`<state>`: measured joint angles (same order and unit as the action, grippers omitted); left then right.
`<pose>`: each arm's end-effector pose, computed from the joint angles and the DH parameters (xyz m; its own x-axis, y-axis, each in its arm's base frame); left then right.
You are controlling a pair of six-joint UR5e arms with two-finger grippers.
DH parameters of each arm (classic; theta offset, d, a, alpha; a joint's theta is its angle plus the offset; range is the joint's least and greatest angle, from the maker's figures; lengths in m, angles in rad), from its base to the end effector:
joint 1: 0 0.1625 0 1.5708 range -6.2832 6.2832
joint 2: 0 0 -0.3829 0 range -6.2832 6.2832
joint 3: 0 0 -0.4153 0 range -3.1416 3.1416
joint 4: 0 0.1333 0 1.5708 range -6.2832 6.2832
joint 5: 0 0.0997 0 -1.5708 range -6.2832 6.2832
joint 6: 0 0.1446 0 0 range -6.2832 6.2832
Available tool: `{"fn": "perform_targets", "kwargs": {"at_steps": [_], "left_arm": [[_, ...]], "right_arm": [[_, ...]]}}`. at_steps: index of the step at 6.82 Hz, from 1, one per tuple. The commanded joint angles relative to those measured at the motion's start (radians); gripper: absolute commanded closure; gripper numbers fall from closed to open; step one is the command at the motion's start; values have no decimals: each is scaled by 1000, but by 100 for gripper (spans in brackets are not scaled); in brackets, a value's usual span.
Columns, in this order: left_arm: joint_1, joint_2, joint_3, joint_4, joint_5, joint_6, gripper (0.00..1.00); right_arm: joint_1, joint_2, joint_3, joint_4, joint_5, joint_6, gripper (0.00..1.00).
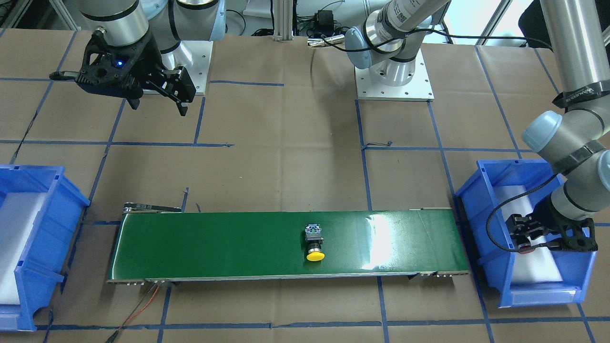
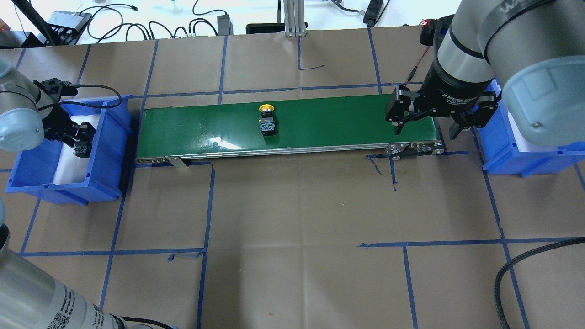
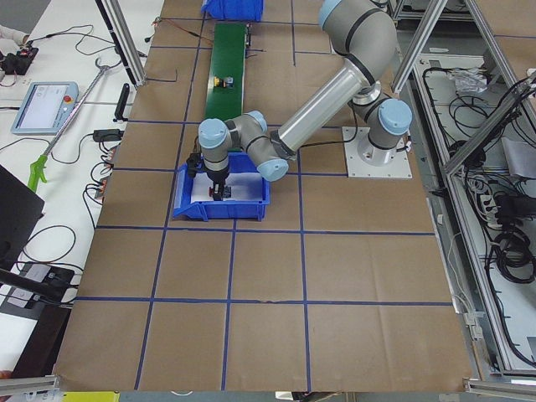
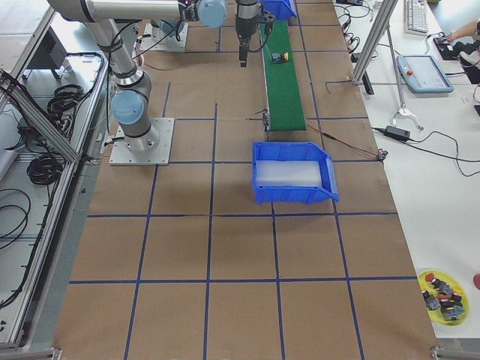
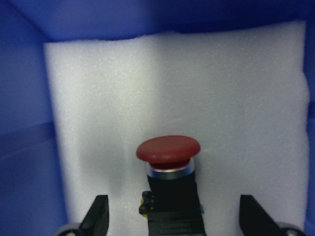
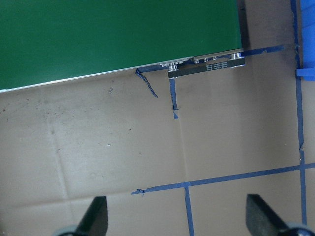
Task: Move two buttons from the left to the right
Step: 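Lower the left gripper, grasp the red button and lift it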
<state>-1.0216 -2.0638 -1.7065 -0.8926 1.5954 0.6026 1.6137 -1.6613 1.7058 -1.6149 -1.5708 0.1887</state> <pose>0.2150 -0.5998 0.1161 -0.9975 0.0521 -0.0483 0.0534 0.9982 -0.0268 0.1538 -0.4738 0.3807 -0.9894 0.1453 0.0001 0.1453 0.9894 0.0004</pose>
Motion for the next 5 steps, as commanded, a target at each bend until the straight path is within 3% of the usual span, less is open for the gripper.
{"fn": "perform_targets", "kwargs": {"at_steps": [1,3,5], "left_arm": [[2,2,1,0,0,3,79],[0,16,40,-23,3,11,84],[-2,50,160,-223,6,14,84]], "right_arm": [[0,0,0,0,0,0,0],[0,0,0,-2,0,0,0],[0,0,2,0,-2,0,0]]}}
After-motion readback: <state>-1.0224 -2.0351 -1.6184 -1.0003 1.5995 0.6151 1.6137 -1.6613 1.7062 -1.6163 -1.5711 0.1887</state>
